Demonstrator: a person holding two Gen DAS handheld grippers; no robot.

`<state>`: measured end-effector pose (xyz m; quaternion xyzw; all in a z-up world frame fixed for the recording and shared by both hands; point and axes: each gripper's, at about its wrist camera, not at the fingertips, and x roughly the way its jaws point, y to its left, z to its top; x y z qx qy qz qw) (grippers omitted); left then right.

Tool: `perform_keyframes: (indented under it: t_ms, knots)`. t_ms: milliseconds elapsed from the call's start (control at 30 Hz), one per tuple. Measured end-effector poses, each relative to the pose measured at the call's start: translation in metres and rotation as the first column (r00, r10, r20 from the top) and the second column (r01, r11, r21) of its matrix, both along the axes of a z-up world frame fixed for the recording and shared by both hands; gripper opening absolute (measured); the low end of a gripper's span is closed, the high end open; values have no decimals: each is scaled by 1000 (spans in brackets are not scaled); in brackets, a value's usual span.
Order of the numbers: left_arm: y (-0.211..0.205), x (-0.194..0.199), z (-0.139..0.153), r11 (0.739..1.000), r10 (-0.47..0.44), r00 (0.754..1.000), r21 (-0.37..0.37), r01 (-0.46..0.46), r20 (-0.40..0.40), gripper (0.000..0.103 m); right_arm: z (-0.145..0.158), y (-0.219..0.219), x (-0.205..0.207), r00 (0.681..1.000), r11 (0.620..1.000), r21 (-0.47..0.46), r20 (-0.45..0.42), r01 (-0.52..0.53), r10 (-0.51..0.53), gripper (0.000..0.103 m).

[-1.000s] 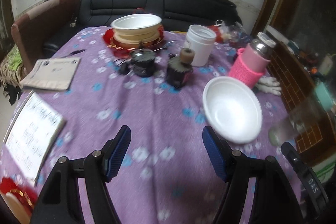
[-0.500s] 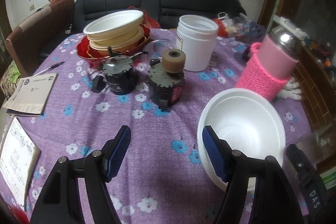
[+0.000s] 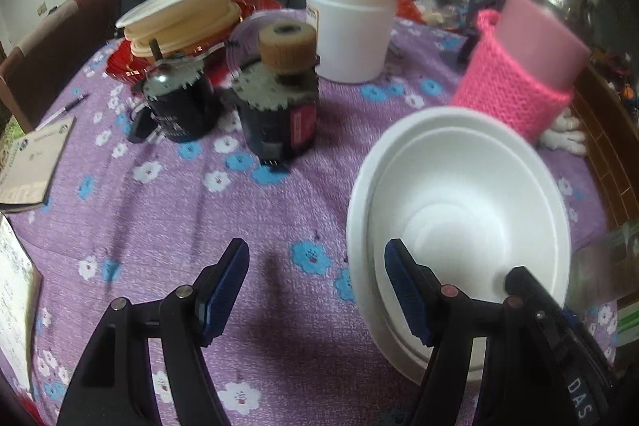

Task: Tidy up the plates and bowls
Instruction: 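Lift the white foam bowl with both grippers and carry it over the dish stack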

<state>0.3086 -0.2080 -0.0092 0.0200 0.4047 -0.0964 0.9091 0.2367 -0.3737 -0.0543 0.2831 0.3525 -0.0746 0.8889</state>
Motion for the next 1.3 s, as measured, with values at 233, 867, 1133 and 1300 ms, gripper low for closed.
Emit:
perform_keyframes:
  t_ms: [233,867,1133,1300]
  knots:
    - [-6,-9,-2,999,-52,998,-13,52,-21,29,-1,5,-3,1000,999,47,1,-28,28,10]
    - [40,-100,32,999,-19,991,-25,22,136,18,36,32,-63,989,978,152,64,-142,133,9]
    - [101,-164,56,998,35,976,-64,-22,214,17,64,87,-124,967,965,123,143,-230,212,9]
    - [142,-204,60,996,74,966,-75,-57,248,17,78,126,-155,945,951,103,182,-292,271,9]
